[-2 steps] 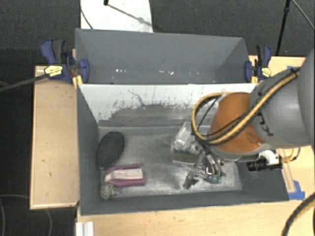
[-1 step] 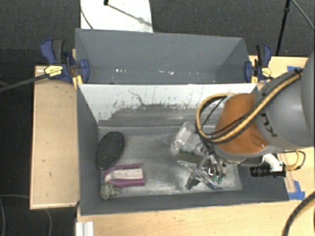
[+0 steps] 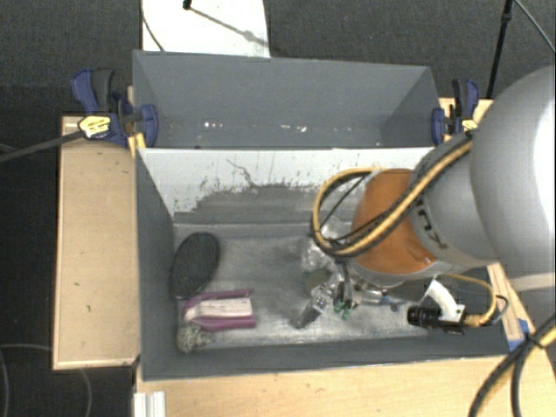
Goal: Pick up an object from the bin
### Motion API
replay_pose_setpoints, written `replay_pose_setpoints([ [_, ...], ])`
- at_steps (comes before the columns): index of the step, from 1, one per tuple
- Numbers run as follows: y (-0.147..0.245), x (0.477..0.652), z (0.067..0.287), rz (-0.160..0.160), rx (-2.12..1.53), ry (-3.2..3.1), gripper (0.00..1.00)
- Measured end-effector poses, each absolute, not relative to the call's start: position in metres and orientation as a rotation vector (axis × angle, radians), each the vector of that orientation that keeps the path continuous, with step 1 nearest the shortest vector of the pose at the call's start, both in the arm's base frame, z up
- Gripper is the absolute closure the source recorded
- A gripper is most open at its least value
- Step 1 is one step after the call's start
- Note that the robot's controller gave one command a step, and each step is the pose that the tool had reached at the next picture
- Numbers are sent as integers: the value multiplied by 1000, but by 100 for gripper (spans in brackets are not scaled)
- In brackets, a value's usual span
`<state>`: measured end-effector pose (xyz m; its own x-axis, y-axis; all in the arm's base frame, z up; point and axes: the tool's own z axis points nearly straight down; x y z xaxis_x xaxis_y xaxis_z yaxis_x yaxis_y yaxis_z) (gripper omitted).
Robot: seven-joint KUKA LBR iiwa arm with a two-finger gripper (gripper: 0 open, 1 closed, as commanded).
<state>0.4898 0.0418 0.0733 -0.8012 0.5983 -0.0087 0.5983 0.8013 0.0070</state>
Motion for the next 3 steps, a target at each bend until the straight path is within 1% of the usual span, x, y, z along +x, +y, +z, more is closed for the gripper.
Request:
replay_pose_setpoints([
  [1, 37, 489, 73, 10, 1253, 2868, 0],
  [2, 37, 490, 75, 12, 1248, 2866, 100],
  [3, 37, 493, 77, 6, 1240, 2877, 100],
])
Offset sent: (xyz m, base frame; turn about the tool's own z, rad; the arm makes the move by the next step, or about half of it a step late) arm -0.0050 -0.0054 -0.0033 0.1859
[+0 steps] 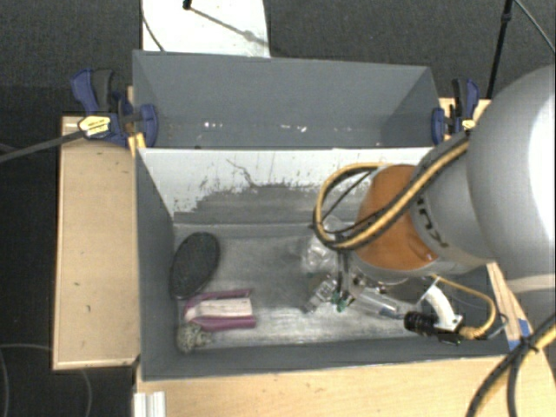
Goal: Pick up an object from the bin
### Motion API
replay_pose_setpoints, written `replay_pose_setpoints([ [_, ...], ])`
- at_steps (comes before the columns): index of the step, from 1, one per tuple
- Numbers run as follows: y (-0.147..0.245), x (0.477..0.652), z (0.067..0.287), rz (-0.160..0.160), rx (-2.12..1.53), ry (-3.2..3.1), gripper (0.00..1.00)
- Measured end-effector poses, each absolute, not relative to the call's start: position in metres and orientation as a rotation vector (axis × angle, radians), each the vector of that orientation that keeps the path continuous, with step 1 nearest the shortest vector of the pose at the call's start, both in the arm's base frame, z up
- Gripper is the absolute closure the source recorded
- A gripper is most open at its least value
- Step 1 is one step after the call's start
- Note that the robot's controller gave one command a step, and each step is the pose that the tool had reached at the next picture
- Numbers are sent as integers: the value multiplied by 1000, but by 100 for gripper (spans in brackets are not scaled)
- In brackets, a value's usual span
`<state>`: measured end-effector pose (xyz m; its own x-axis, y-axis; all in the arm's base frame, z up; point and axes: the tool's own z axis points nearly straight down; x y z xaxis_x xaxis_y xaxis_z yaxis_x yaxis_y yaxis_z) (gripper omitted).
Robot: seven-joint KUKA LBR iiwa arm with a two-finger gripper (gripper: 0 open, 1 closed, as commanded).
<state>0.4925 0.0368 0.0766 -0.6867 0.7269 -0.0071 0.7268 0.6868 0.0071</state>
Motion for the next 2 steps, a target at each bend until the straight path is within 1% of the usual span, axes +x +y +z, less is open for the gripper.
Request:
replay_pose_setpoints([
  [1, 37, 493, 94, 2, 1228, 2887, 100],
  [2, 36, 494, 116, 3, 1212, 2894, 100],
])
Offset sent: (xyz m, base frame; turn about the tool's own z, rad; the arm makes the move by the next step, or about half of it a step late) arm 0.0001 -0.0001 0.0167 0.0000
